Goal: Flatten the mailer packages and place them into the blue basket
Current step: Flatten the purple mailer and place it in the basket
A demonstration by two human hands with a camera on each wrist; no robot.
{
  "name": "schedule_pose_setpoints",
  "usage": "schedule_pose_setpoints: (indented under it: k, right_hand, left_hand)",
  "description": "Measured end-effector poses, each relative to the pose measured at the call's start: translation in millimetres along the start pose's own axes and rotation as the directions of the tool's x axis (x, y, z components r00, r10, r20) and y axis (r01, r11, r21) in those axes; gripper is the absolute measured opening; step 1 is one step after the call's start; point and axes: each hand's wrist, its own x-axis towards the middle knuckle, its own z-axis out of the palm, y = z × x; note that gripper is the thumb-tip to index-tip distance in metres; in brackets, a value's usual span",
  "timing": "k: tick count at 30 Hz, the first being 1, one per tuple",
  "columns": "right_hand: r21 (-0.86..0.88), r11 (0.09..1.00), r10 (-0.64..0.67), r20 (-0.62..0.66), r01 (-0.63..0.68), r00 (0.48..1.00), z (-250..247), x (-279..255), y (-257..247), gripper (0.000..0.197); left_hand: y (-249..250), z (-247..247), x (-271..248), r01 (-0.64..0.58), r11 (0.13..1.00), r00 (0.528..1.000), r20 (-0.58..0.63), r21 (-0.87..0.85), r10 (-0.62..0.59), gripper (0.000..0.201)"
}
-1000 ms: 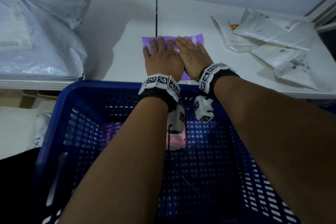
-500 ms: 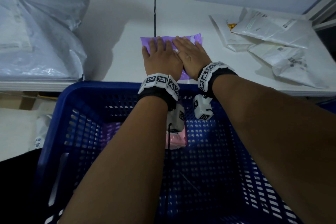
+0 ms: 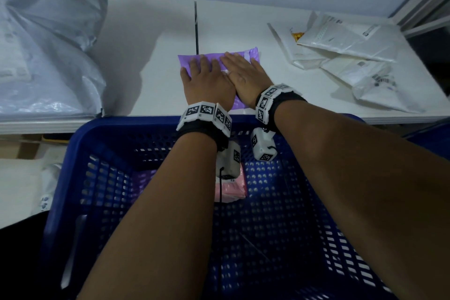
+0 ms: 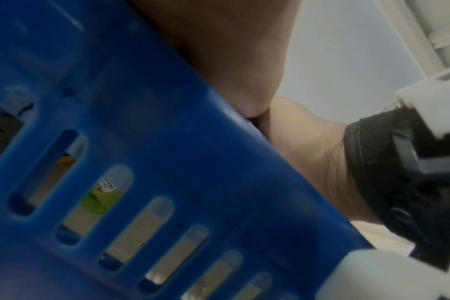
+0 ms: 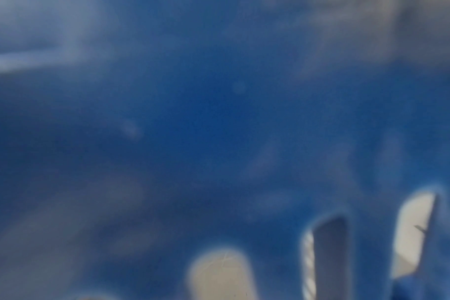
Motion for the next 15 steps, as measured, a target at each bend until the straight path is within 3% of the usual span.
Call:
schedule_pose_setpoints:
  k: [15]
  right_hand:
    - [0.012,1.000,-0.002,0.008,0.002,1.000,-1.6,-1.2,-0.9,0.051]
  left_hand:
    - [0.0,1.0,2.0,0.004,1.000,1.000,0.008,0.003,-0.004,0.058]
